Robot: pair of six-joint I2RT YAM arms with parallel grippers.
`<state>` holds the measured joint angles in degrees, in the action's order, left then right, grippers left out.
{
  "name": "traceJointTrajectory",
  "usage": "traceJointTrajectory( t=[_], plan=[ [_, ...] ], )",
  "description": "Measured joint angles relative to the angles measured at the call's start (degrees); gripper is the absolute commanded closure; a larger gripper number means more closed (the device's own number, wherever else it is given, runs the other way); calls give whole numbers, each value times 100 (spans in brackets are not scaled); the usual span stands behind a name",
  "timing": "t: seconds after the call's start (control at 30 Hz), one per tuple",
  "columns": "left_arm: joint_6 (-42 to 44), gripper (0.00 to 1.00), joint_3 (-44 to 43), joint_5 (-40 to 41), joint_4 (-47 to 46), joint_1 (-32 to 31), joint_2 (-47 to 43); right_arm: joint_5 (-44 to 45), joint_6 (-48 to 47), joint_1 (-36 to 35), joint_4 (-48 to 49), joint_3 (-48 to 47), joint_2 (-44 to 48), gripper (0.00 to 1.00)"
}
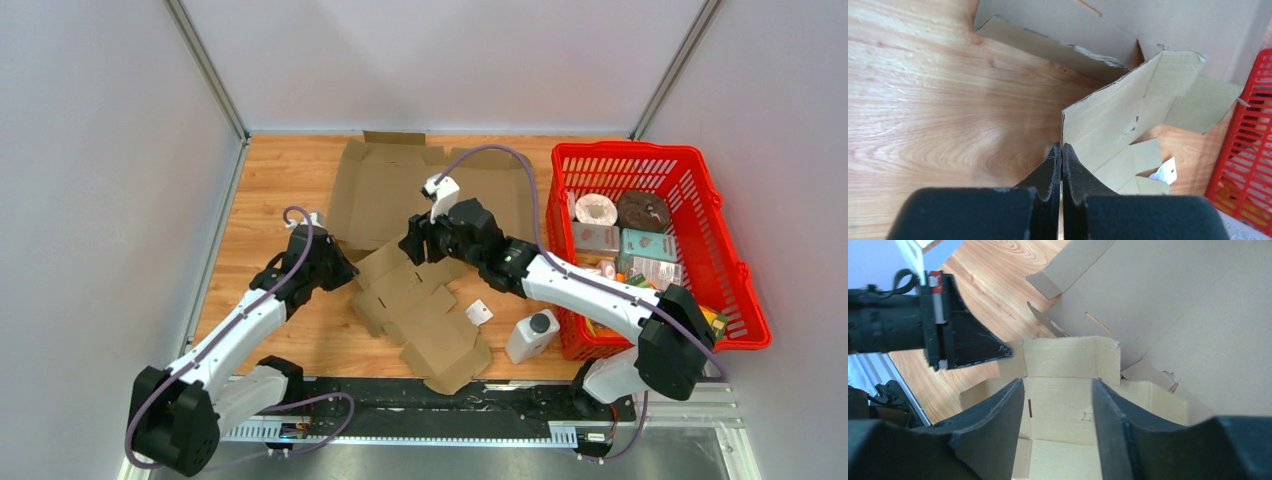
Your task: Fold the paper box
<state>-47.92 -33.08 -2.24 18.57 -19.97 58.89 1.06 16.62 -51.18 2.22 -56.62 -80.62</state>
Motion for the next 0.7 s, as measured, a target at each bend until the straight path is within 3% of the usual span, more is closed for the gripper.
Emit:
traceJointTrajectory(
  t=[0.17,0.33,0.7],
  plan=[
    [538,100,-424,442,723,-234,-520,-9,-306,0,-1270,-1196,-358,31],
    [1088,100,-734,732,1139,-348,-811,-195,-848,28,-2352,-2168,-562,33],
    [2094,100,-837,564,1255,-415,-981,-2194,-3095,262,-3366,-3410,-1915,38]
  ],
)
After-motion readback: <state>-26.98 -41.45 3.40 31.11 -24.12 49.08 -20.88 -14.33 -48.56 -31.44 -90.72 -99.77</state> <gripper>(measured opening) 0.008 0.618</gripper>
